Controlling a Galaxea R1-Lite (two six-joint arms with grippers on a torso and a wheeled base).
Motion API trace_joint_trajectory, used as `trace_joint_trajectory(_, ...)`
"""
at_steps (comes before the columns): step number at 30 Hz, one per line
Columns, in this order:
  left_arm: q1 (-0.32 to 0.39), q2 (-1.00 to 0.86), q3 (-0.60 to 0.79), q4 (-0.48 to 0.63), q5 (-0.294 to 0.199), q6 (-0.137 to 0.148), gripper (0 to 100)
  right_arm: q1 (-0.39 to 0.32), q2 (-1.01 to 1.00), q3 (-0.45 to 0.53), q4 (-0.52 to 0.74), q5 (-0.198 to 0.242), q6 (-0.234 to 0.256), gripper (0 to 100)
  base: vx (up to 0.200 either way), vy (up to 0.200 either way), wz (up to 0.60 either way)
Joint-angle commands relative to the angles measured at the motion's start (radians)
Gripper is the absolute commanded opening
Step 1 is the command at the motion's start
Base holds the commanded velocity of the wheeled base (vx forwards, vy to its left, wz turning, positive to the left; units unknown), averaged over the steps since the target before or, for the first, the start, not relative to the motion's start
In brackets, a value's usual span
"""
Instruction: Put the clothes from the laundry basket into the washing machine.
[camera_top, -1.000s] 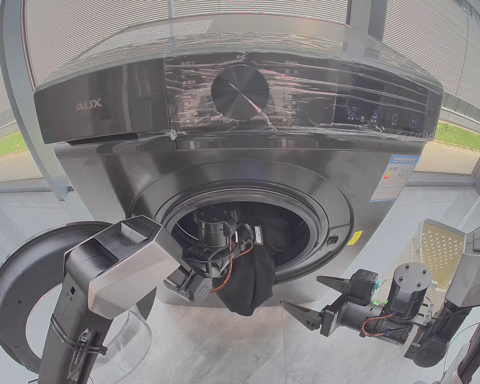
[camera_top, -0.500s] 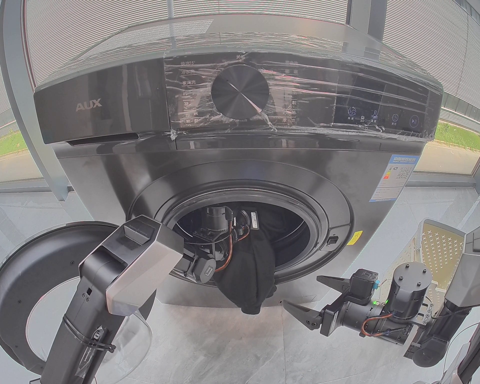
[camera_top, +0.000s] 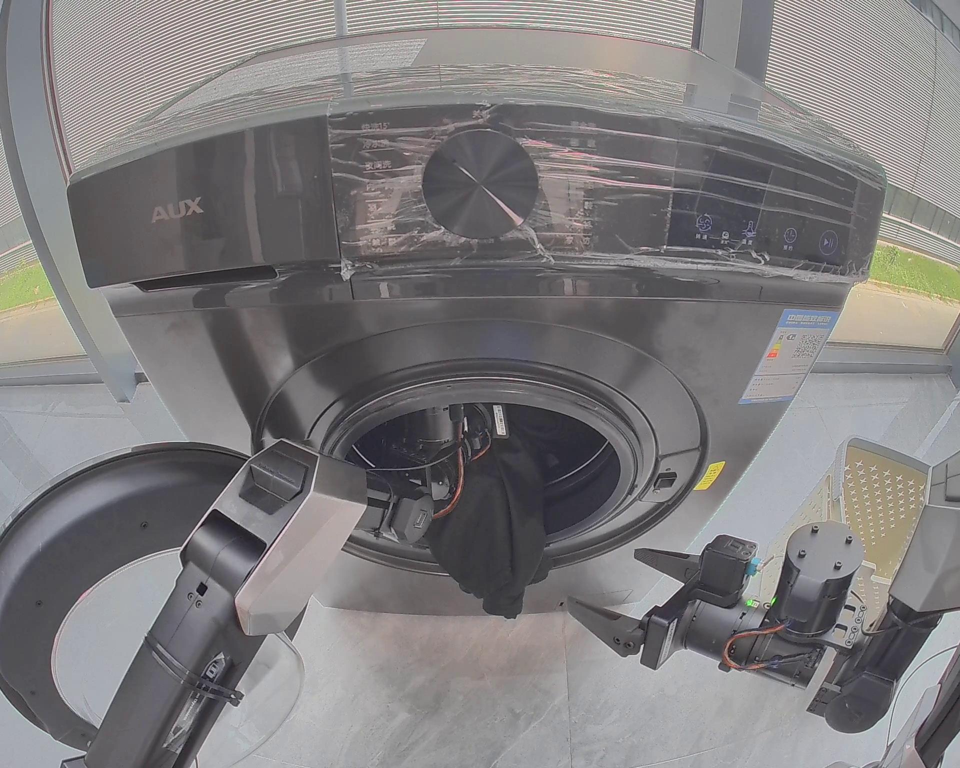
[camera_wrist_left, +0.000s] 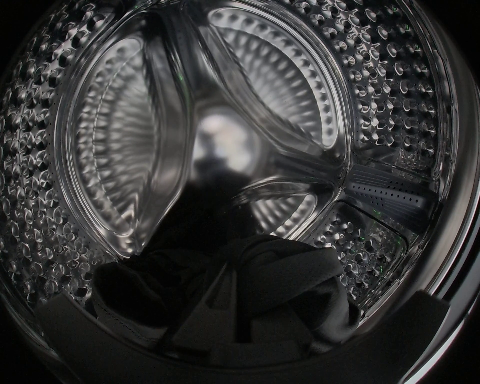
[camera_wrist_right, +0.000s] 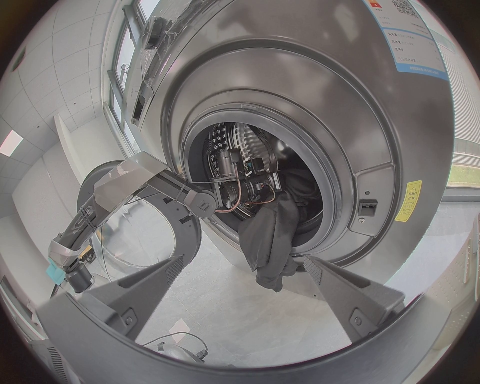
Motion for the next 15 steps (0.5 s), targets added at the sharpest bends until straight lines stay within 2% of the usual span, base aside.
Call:
trace_joint_trajectory(1, 0.002, 0.009, -0.004, -0.001, 0.0, -0.001, 0, 0.001, 0.004, 0.0, 0.0, 0.0, 0.0, 100, 0.0, 0.0, 0.0)
trace_joint_trajectory(15, 0.002, 0.002, 0.009, -0.007, 0.002, -0.001, 0, -0.002, 0.004, 0.001, 0.0, 0.0, 0.0, 100, 0.0, 0.0, 0.0)
